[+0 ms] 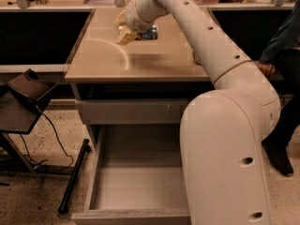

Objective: Pick redbull can from middle drawer and place on counter

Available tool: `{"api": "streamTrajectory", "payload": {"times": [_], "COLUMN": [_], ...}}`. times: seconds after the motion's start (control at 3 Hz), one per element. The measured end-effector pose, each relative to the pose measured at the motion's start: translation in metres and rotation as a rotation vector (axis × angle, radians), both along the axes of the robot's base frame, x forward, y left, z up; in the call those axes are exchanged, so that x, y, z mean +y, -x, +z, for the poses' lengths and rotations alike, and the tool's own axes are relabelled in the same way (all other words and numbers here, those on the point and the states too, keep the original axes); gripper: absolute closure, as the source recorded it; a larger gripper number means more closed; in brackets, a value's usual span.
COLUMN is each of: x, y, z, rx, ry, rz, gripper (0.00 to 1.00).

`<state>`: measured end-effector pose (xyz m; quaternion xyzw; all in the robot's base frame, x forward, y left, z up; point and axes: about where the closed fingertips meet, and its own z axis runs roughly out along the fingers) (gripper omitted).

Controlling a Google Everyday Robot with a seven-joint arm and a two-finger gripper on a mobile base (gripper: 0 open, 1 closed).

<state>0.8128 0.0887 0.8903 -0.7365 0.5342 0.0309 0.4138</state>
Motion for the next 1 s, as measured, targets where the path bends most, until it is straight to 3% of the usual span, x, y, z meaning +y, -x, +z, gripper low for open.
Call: {"api": "streamTrajectory", "payload": {"times": [0.33, 0.67, 1.0], "x": [0.0000, 0.0001, 0.0001], "y": [0.0000, 0.0000, 0.0000], "z": [0.0000, -0.0001, -0.0001], "rx": [0.000, 0.000, 0.000], "ry": [0.000, 0.000, 0.000], "rz": [0.000, 0.000, 0.000], "gripper": [0.11, 0.00, 0.00]}}
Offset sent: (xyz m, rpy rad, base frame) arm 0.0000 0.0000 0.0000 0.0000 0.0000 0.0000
